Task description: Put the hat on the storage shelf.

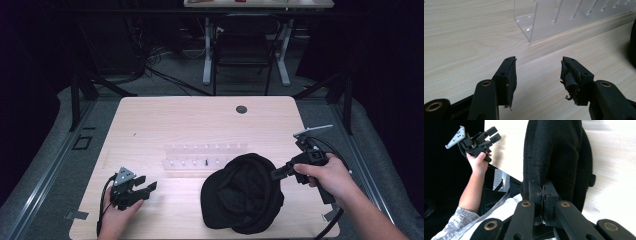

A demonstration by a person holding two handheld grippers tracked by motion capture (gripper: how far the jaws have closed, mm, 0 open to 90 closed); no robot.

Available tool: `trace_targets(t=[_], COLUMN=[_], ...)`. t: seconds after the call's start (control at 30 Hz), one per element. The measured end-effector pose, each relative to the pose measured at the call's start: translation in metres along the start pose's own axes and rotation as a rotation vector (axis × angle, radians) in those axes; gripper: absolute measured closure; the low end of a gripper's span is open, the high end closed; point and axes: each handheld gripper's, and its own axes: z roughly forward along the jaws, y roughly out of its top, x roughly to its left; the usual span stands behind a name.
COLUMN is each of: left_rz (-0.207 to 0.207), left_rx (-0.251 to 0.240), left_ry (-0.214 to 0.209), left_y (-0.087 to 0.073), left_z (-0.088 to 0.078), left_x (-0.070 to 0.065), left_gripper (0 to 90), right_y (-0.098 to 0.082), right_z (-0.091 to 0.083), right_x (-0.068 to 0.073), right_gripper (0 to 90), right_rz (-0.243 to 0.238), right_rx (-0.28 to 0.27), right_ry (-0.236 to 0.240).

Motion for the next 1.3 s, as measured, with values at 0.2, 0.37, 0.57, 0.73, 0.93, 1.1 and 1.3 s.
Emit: trace_targets(t=[0.2, 0.37, 0.57, 0.73, 0.93, 1.1, 1.3], left_rz=[0.001, 0.0, -0.001, -0.001, -0.001, -0.002, -0.002], left_rx=[0.01, 0.002, 0.002, 0.002, 0.002, 0.002, 0.004], left_ry=[0.0, 0.001, 0.002, 0.001, 0.001, 0.002, 0.003], left_y=[0.0, 0.0, 0.0, 0.0, 0.0, 0.0, -0.001], left_z=[-0.001, 0.0, 0.0, 0.0, 0.0, 0.001, 0.001], left_x=[0.001, 0.0, 0.0, 0.0, 0.0, 0.0, 0.0], left_gripper=[46.3, 46.4, 46.4, 46.4, 46.3, 46.2, 45.6], right_y=[-0.002, -0.003, -0.003, -0.005, -0.004, -0.003, -0.003], right_z=[-0.002, -0.009, -0.02, -0.027, -0.034, -0.04, -0.049], right_x=[0.005, 0.01, 0.016, 0.021, 0.023, 0.023, 0.025], right_gripper=[88.4, 88.4, 88.4, 88.3, 88.3, 88.3, 88.3], right_rz=[-0.004, -0.013, -0.007, -0.018, -0.012, -0.005, -0.011], right_rx=[-0.027, -0.042, -0.064, -0.085, -0.113, -0.131, -0.171], right_ry=[0.035, 0.06, 0.085, 0.103, 0.105, 0.107, 0.114])
